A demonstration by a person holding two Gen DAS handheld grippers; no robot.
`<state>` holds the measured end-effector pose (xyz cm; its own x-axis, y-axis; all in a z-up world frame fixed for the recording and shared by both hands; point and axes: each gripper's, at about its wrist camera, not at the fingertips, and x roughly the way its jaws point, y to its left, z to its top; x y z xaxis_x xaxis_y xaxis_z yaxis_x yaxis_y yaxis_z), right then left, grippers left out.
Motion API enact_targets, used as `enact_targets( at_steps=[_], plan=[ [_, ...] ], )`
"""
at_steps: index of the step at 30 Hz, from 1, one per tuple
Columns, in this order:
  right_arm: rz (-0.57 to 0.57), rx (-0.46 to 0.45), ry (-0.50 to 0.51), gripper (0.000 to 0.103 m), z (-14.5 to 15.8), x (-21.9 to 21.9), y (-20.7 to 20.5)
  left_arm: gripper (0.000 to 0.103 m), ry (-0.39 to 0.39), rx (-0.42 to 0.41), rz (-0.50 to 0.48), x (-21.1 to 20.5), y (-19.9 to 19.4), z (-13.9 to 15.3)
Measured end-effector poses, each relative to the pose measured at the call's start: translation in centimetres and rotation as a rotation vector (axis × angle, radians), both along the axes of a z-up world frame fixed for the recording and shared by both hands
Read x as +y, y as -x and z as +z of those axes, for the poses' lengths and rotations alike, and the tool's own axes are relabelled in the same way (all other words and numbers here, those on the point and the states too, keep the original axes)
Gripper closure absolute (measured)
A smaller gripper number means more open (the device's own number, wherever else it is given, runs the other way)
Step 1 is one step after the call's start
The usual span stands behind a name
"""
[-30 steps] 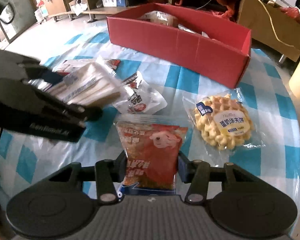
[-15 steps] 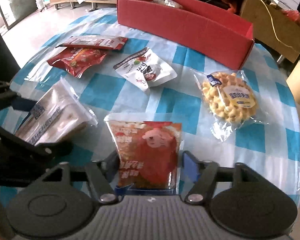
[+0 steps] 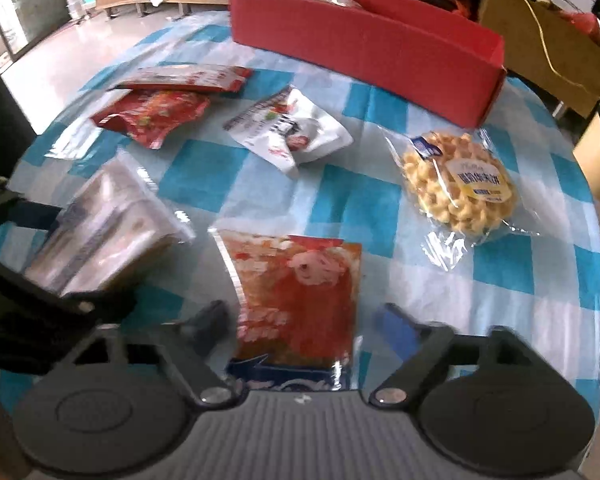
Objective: Organize snacks
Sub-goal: 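Carry the white bread bag and red-orange bag over the red box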
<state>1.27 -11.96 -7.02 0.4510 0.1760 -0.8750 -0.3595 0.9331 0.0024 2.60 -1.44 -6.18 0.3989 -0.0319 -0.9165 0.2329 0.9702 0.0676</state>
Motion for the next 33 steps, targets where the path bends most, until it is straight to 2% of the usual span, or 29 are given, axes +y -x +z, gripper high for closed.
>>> enact_targets(
  at_steps=[1,3,6,14,20,33],
  plan=[
    [-0.004,-0.008,0.005,0.053,0.2,0.1,0.2,0.023,-0.003,-0.003,-0.002,-0.2,0.2,0.1],
    [-0.011,-0.005,-0.005,0.057,0.4,-0.1,0.4,0.026,-0.010,-0.006,-0.009,-0.5,0.3,0.3],
    [-0.028,-0.005,-0.013,0.059,0.6,-0.5,0.5,0.028,0.026,-0.005,0.003,-0.2,0.1,0.9],
    [-0.064,-0.091,-0.074,0.060,3.4,-1.4,0.1,0.028,0.103,-0.086,0.037,0.0,-1.2,4.1],
    [-0.086,-0.146,-0.109,0.060,5.3,-1.7,-1.1,0.029,0.109,-0.146,0.057,-0.5,-3.4,5.7],
    [-0.154,-0.260,-0.184,0.060,8.8,-2.7,-7.2,0.029,0.155,-0.238,0.097,-0.9,-10.2,8.2]
  ],
)
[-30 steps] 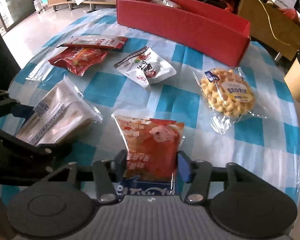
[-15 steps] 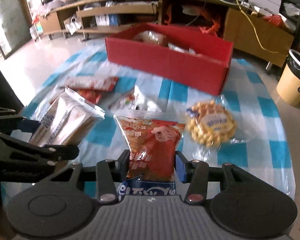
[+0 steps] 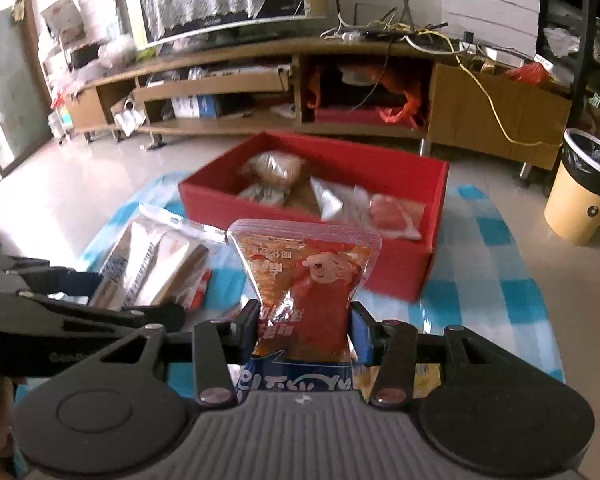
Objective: Organize snacks
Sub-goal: 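Carry the white bread bag and red-orange bag over the red box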
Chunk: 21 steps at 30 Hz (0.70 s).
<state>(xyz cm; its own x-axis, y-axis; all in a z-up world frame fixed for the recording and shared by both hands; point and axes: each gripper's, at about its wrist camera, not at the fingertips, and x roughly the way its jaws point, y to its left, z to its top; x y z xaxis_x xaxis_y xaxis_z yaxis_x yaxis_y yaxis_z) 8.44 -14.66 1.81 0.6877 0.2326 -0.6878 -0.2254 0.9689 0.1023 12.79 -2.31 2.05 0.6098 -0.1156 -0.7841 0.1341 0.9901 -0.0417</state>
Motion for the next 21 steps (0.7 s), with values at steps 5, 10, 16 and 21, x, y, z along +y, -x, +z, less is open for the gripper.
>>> enact_targets(
  at_steps=[5,10,16,21],
  plan=[
    [-0.004,-0.016,-0.007,0.060,0.3,0.1,-1.9,0.029,0.005,-0.012,0.001,-0.2,-1.7,0.1],
    [-0.009,-0.028,-0.004,0.060,0.4,0.1,-3.1,0.029,-0.013,-0.025,-0.002,-0.7,-2.9,0.2],
    [-0.022,-0.033,-0.010,0.060,0.4,0.0,-4.3,0.029,-0.015,-0.033,0.004,-0.8,-4.0,0.3],
    [-0.028,-0.042,-0.010,0.060,0.5,0.0,-4.7,0.029,-0.026,-0.045,0.008,-1.0,-4.7,0.5]
  ],
)
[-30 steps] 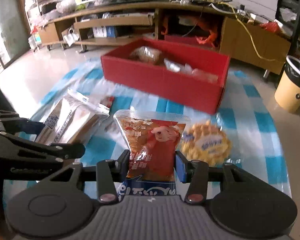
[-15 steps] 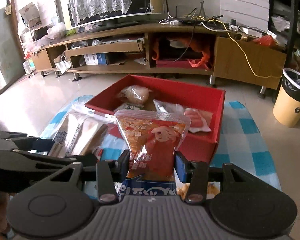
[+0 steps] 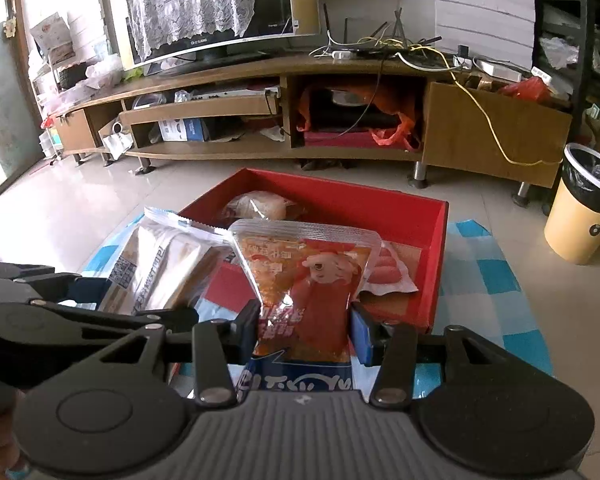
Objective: Organize snacks
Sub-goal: 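Carry the white bread bag and red-orange bag over the red box, then lower both bags into the red box and open both grippers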
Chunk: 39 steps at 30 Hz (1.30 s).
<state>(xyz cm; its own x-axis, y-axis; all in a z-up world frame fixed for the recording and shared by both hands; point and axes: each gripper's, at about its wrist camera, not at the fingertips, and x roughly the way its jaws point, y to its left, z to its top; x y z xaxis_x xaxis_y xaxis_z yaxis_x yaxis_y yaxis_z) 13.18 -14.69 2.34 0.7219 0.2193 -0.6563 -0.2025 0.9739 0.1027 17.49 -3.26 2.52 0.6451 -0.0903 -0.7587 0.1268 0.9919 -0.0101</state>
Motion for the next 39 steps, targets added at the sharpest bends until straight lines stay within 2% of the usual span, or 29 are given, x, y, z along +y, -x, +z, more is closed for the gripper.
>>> enact_targets(
  at_steps=[19,39],
  plan=[
    [-0.035,-0.028,-0.003,0.060,0.4,-0.9,-3.3,0.029,-0.055,-0.046,-0.006,-1.4,-3.5,0.5],
    [-0.057,-0.069,-0.029,0.060,-0.9,-1.3,-8.8,0.029,-0.108,-0.058,0.012,-2.2,-9.4,-1.2]
  ],
)
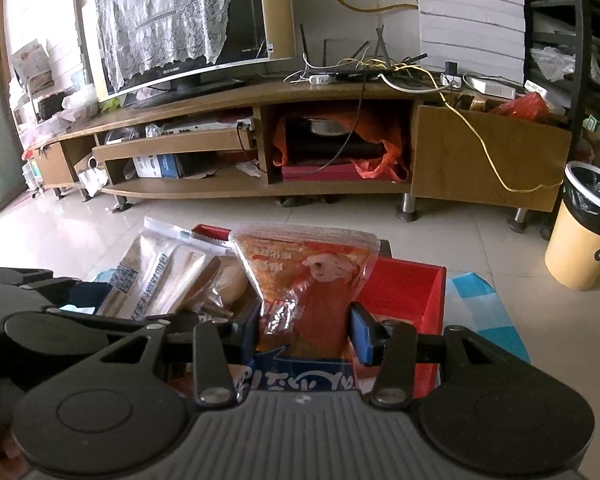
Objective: Organize snacks
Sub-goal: 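Lower both bags into the red box and open both grippers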
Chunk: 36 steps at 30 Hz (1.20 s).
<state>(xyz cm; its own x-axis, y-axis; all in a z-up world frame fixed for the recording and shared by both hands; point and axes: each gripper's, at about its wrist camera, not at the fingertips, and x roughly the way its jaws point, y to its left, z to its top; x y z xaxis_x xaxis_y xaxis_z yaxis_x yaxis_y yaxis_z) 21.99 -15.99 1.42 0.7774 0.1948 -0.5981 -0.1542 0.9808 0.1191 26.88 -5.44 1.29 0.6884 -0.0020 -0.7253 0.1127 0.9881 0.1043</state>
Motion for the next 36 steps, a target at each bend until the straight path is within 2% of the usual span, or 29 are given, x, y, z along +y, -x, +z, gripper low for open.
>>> enact_targets(
  at_steps=[17,23,29,36],
  plan=[
    [-0.026,0.023,-0.066,0.061,-2.6,-1.3,-3.2,0.029,-0.065,0.019,-0.009,-1.0,-3.9,-2.0],
    [-0.030,0.027,0.035,0.060,-4.2,-0.3,-4.1,0.026,-0.114,0.021,0.002,-1.4,-5.0,-3.4],
    [-0.045,0.038,0.041,0.057,-5.0,-0.4,-4.1,0.018,-0.133,0.003,0.014,-1.0,-4.3,-3.5],
    [-0.059,-0.003,0.058,0.048,-4.0,-0.5,-3.4,0.016,-0.131,-0.008,0.025,-0.7,-4.0,-2.8]
  ],
)
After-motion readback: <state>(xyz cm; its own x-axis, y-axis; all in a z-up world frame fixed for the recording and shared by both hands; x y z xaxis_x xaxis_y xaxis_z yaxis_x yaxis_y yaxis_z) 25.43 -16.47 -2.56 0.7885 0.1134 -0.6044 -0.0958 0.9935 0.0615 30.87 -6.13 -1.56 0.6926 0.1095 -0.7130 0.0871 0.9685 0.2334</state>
